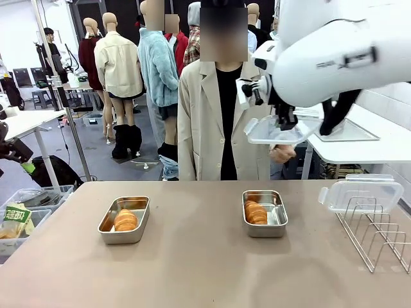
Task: Place the bread in airtight containers.
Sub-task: Release when the human grabs the Airtight Container lid, then pick up one Airtight Container lid and hand it to the human.
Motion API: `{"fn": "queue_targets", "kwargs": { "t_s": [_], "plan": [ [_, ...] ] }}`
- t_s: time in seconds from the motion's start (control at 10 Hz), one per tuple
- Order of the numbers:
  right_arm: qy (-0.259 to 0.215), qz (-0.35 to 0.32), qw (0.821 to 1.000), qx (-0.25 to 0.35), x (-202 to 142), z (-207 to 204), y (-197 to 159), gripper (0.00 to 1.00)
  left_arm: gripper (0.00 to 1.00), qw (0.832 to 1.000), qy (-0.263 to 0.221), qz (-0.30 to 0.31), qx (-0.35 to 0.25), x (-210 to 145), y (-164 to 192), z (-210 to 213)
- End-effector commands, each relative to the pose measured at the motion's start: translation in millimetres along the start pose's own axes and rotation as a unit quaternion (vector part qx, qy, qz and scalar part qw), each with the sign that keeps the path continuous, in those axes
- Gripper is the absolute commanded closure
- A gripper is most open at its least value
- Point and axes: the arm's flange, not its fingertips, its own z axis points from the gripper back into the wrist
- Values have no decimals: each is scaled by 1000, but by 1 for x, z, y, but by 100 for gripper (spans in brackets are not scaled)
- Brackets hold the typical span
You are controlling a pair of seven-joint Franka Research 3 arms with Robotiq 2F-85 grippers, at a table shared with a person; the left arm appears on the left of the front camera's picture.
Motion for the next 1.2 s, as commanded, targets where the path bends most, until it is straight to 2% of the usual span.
{"fn": "queue_targets", "kwargs": {
  "t_s": [0.0, 0.3, 0.5, 0.6, 0.9, 1.1],
  "plan": [
    [44, -12, 999, 18, 15, -11, -32, 100, 0, 1000, -4, 3, 0, -1, 2, 1],
    [61, -27, 996, 62, 11, -30, -55, 100, 0, 1000, -4, 3, 0, -1, 2, 1],
    [57, -35, 995, 67, 7, -30, -58, 100, 0, 1000, -4, 3, 0, -1, 2, 1],
    [59, -40, 995, 70, 6, -29, -57, 97, 0, 1000, -4, 3, 0, -1, 2, 1],
    [66, -45, 993, 81, 1, -17, -51, 40, 0, 1000, -4, 3, 0, -1, 2, 1],
    [69, -37, 992, 94, -14, -1, -37, 3, 0, 1000, -4, 3, 0, -1, 2, 1]
  ]
}}
